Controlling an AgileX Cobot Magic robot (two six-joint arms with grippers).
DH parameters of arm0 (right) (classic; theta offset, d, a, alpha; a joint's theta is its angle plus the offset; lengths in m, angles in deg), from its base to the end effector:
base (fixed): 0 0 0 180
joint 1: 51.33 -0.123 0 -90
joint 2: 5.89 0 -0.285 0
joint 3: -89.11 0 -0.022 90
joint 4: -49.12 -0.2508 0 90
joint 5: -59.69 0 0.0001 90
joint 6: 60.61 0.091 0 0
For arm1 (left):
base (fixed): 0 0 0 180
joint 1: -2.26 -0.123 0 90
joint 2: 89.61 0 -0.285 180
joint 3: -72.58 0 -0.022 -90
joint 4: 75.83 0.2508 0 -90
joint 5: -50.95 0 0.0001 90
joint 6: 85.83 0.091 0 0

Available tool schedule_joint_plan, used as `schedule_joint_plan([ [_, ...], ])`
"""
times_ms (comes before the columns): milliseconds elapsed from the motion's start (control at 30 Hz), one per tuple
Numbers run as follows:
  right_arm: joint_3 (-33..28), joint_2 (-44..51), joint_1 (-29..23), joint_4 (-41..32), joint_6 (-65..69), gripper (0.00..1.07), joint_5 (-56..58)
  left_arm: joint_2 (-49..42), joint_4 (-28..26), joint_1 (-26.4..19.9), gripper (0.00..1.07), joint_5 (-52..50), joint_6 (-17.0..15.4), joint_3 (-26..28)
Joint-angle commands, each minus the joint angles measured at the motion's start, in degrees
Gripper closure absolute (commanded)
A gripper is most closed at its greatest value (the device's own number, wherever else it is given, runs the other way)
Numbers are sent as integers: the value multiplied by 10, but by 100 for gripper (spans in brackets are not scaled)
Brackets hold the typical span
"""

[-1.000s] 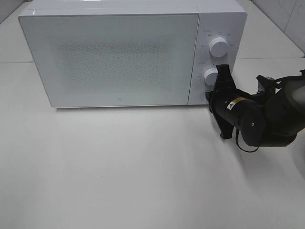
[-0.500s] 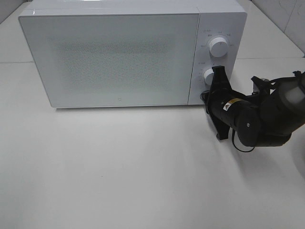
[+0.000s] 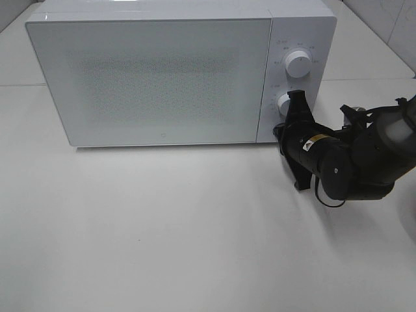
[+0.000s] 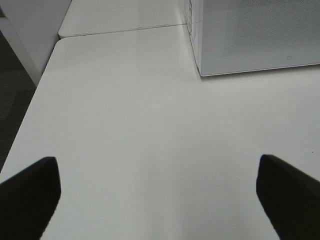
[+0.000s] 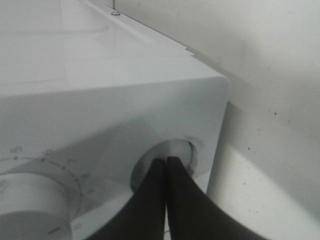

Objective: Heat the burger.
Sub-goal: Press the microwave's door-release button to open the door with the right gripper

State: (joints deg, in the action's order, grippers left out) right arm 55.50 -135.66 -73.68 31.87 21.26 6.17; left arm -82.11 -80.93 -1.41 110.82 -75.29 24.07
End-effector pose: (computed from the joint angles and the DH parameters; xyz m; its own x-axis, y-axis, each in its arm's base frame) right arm 0.3389 0.1159 0.0761 -0.1499 0.9875 -0.0480 0.3398 0.0970 0.9355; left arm -0.0048 -0.0073 0.2791 -0.4291 0.1111 -0.8964 0.0654 0.9936 0.0918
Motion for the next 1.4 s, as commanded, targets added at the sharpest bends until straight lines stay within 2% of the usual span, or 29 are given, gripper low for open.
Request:
schedule_joint_plan([
  [33,26,6,10,-6,-13,107,-57,-11,-1,-1,7,-6,-3,-1],
  [367,50,5,10,-23,-29,107,-57,-11,-1,-1,7,-6,-3,-1],
  [567,82,0,30,-14,-31,107,-52,-11,-1,-1,7,-6,-3,-1],
  [1200,81,0,30,-5,-29,107,-22,-11,-1,-1,7,-6,-3,-1],
  [1400,57,15,28,-2,-27,107,-15,-11,-1,-1,7,-6,-3,-1],
])
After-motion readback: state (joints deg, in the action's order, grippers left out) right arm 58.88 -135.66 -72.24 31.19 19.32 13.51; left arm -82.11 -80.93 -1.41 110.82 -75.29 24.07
